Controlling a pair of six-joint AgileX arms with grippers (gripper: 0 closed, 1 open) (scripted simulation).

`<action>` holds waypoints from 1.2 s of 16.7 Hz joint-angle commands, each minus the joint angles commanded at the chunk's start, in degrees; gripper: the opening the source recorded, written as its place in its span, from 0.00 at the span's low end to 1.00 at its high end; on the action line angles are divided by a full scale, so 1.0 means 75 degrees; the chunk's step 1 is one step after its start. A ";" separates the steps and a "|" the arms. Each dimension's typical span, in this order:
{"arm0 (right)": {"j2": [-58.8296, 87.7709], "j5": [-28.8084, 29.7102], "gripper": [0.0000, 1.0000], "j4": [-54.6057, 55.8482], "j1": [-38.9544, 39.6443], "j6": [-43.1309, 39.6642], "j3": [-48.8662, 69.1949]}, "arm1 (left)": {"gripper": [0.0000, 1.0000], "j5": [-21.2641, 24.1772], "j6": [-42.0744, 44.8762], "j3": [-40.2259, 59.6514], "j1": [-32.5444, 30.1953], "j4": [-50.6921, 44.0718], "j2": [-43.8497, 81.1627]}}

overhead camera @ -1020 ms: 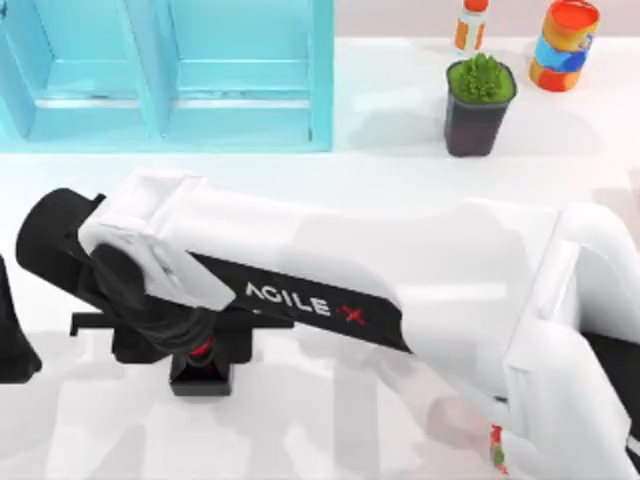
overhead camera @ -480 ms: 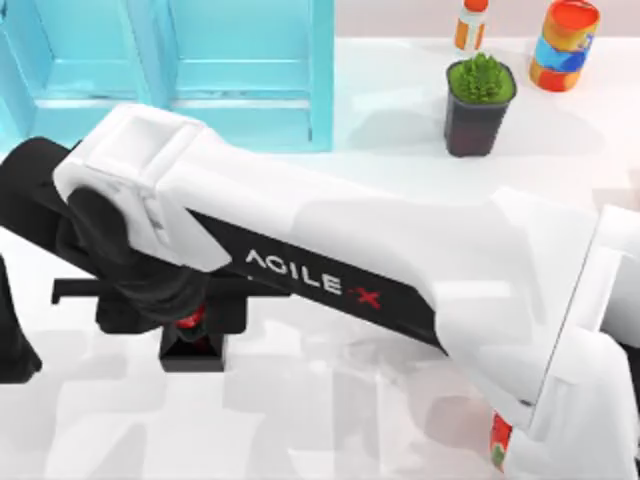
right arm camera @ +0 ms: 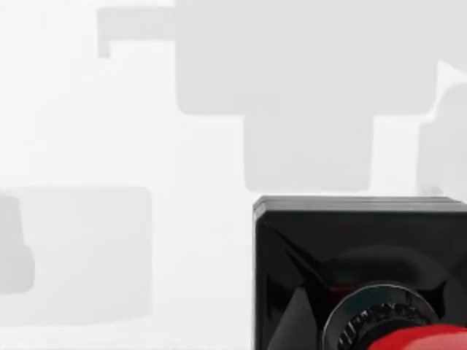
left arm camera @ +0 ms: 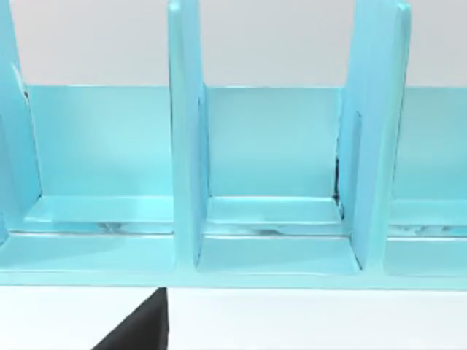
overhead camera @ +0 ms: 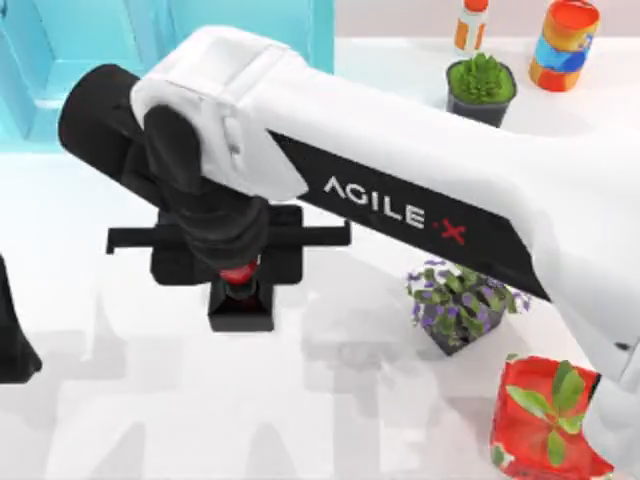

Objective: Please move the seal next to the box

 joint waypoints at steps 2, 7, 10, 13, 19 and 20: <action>-0.1004 -0.0129 0.00 0.0019 -0.0555 -0.0545 -0.0933 | 1.00 0.0000 0.0000 0.0000 0.0000 0.0000 0.0000; -0.4479 -0.0536 0.00 0.0045 -0.2305 -0.2296 -0.4106 | 1.00 0.0000 0.0000 0.0000 0.0000 0.0000 0.0000; -0.6763 -0.0802 0.00 0.0069 -0.3430 -0.3444 -0.6188 | 1.00 0.0000 0.0000 0.0000 0.0000 0.0000 0.0000; -0.8749 -0.1073 0.00 0.0129 -0.4472 -0.4506 -0.8010 | 1.00 0.0000 0.0000 0.0000 0.0000 0.0000 0.0000; -1.0630 -0.1461 0.00 0.0285 -0.5702 -0.5754 -0.9843 | 1.00 0.0000 0.0000 0.0000 0.0000 0.0000 0.0000; -1.0660 -0.1470 0.00 0.0289 -0.5726 -0.5778 -0.9873 | 1.00 0.0000 0.0000 0.0000 0.0000 0.0000 0.0000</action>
